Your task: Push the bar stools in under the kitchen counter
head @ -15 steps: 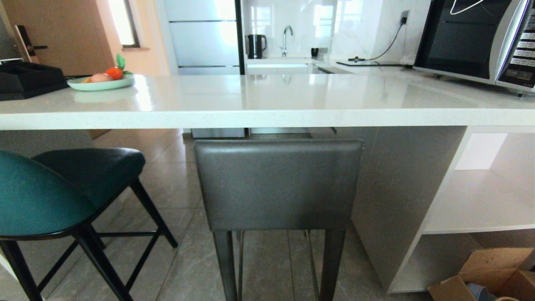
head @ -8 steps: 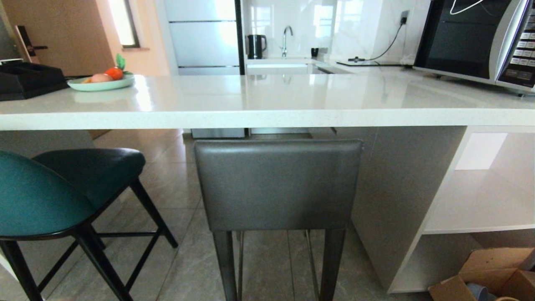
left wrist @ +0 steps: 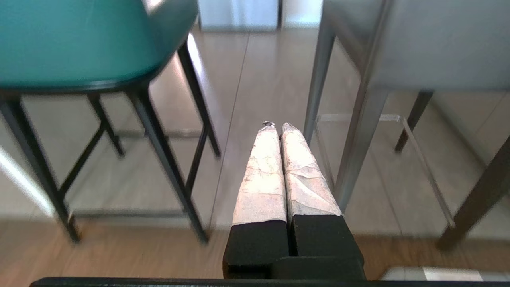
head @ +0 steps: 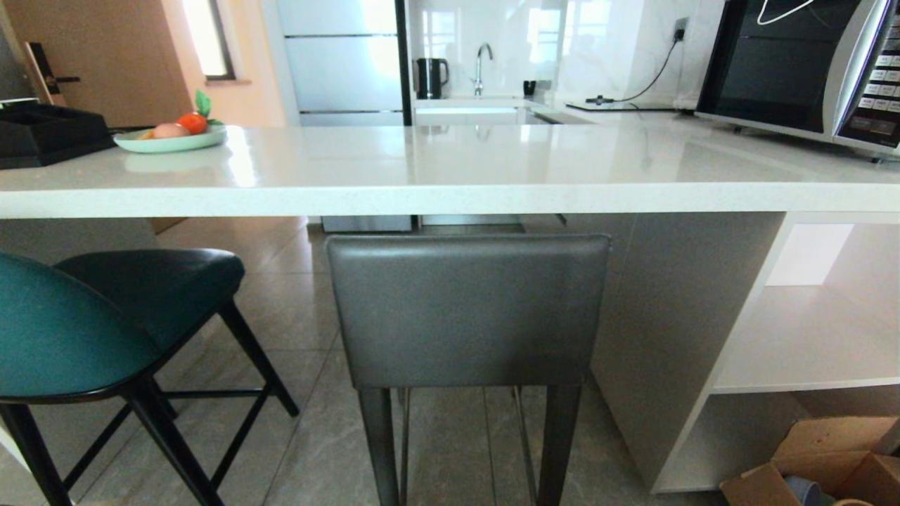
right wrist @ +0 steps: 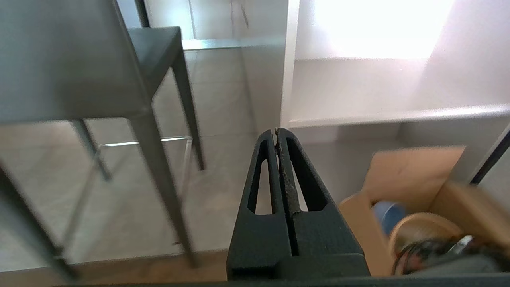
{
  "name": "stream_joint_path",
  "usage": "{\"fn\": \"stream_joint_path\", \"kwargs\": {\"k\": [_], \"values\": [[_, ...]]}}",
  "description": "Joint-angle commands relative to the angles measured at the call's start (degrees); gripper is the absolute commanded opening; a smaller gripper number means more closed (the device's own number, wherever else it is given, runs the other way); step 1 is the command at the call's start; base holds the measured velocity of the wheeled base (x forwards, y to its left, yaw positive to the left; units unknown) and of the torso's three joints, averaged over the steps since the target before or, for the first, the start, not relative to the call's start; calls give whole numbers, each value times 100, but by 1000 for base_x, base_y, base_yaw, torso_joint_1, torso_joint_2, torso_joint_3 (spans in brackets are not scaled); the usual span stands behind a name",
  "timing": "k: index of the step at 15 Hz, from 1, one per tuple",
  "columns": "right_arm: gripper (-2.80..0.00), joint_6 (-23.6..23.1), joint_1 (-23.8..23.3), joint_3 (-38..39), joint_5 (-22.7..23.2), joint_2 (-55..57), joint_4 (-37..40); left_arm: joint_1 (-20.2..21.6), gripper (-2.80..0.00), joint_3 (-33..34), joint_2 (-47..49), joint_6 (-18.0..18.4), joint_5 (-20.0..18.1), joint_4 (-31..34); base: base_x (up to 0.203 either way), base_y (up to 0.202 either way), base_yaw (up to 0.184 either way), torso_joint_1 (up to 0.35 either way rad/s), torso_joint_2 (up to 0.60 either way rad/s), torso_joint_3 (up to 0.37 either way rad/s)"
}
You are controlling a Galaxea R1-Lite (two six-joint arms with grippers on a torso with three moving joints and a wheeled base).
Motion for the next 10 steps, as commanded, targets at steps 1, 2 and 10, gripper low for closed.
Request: {"fn": "stream_joint_path", "kwargs": {"k": [1,2,10], "values": [[-280,-292,2,658,32,6,-1185,5,-280,428,-71,21,-39,-691,0,0,0,0,0,0],[-280,-343,2,716,77,4,-1424,-2,-280,429,-70,19,-56,-560,0,0,0,0,0,0],[-280,4,2,769,525,9,-620,-4,-280,433,-70,63,-86,-561,0,0,0,0,0,0]]}}
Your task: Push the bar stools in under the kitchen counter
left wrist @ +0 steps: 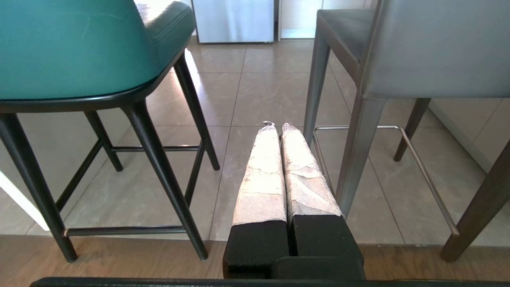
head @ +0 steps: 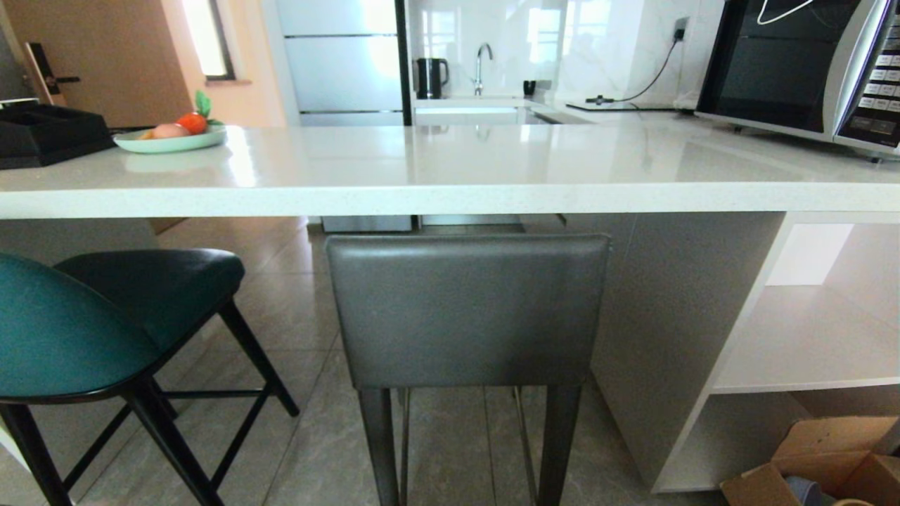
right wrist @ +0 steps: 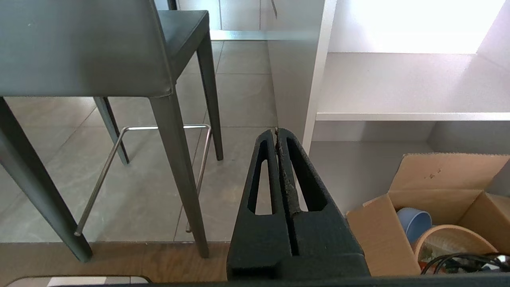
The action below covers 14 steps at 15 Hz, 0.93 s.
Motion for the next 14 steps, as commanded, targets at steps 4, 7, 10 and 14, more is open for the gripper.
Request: {"fn": "stream_joint_path", "kwargs": {"k": [4,7,10,14], "values": [[-280,151,2,31,-46,7,7,-7,-280,26,0,-10,-3,-4,0,0,0,0,0,0],[-280,100,2,33,-44,2,7,2,-280,26,0,-10,-3,-4,0,0,0,0,0,0],[-280,100,2,31,-44,0,7,-7,-280,26,0,-10,-3,-4,0,0,0,0,0,0],[-280,109,2,31,-46,0,7,-7,-280,26,0,-10,-3,-4,-74,0,-1,2,-1,0]]}}
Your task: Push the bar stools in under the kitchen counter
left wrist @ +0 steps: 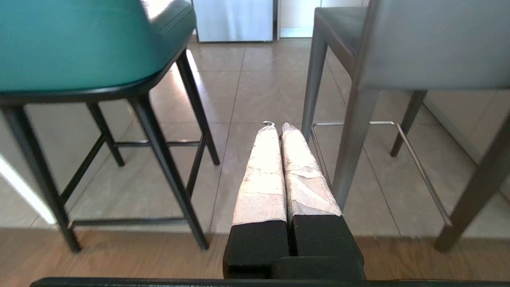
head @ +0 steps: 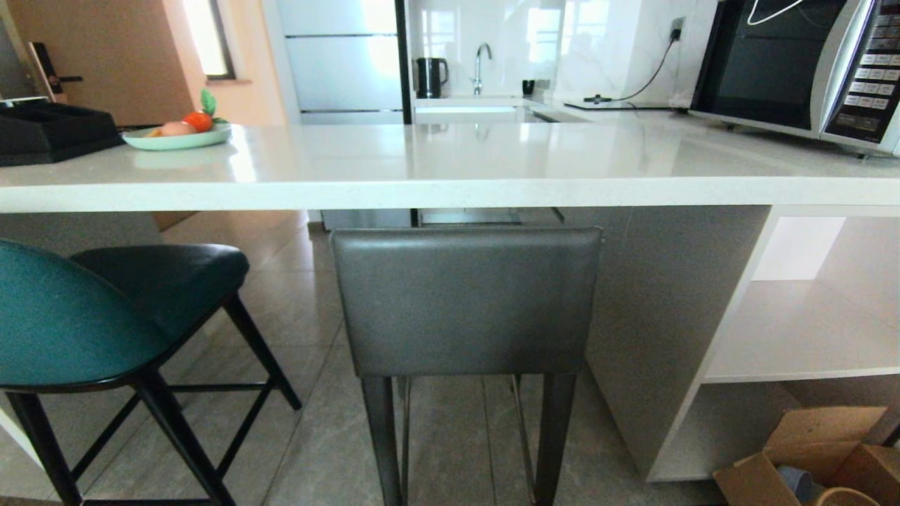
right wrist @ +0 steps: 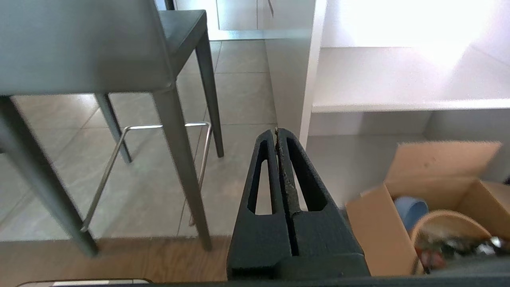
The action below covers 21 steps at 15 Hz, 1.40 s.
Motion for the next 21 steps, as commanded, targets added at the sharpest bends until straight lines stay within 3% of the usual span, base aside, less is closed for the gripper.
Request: {"fn": "stream_joint_path", "kwargs": {"k": [1,10,17,21], "values": [[-280,4,2,26,-2,1,4,2,-280,26,0,2,2,-4,-200,0,-1,-1,1,2],[-280,21,2,26,-2,8,4,2,-280,26,0,-15,11,4,-194,0,-1,3,3,2],[-280,21,2,26,-2,1,4,-16,-280,26,0,-42,2,-4,-12,0,0,-1,0,1],[-280,21,2,26,-2,4,4,-11,-280,26,0,-42,2,-4,3,140,-2,4,4,0]]}}
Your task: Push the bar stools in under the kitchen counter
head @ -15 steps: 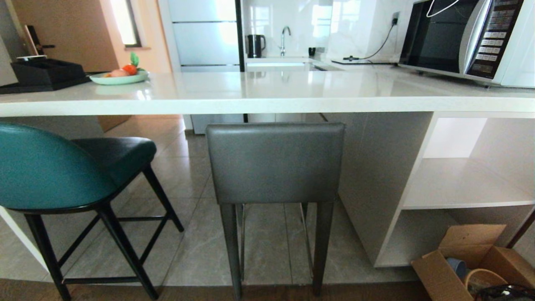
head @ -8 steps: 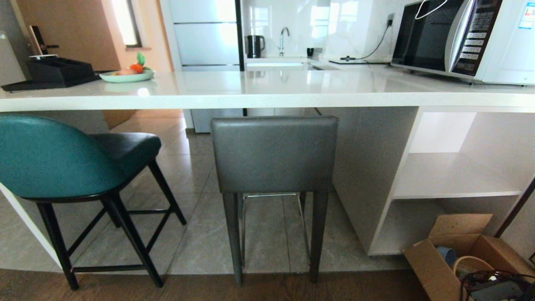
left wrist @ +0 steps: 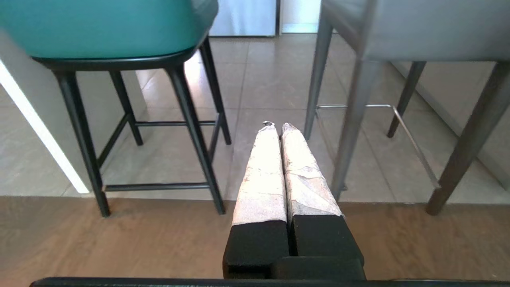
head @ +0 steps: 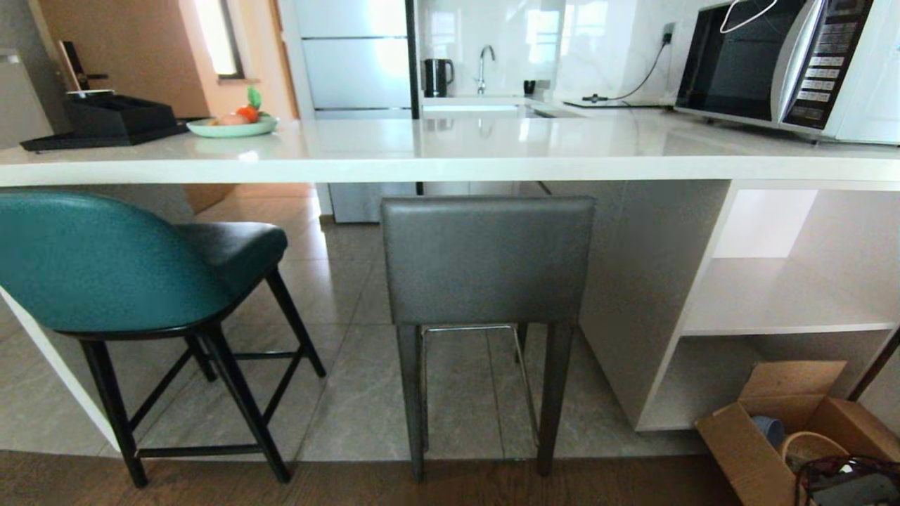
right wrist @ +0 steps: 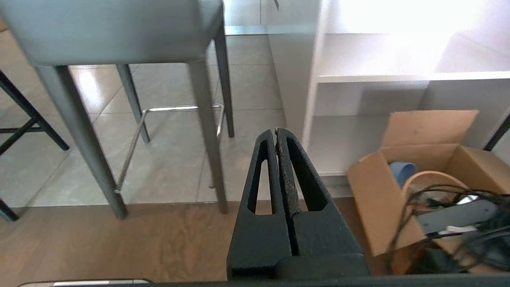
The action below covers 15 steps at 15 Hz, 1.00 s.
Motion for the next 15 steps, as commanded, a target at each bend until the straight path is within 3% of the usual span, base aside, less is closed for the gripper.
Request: {"fn": "stream_joint_path", "kwargs": {"k": [1,15], "values": [[-280,-2,4,26,4,0,-1,2,-280,26,0,5,0,-4,0,201,1,5,2,5],[-280,91,4,26,-17,2,-2,11,-280,26,0,5,0,-4,0,199,-2,3,3,2]]}}
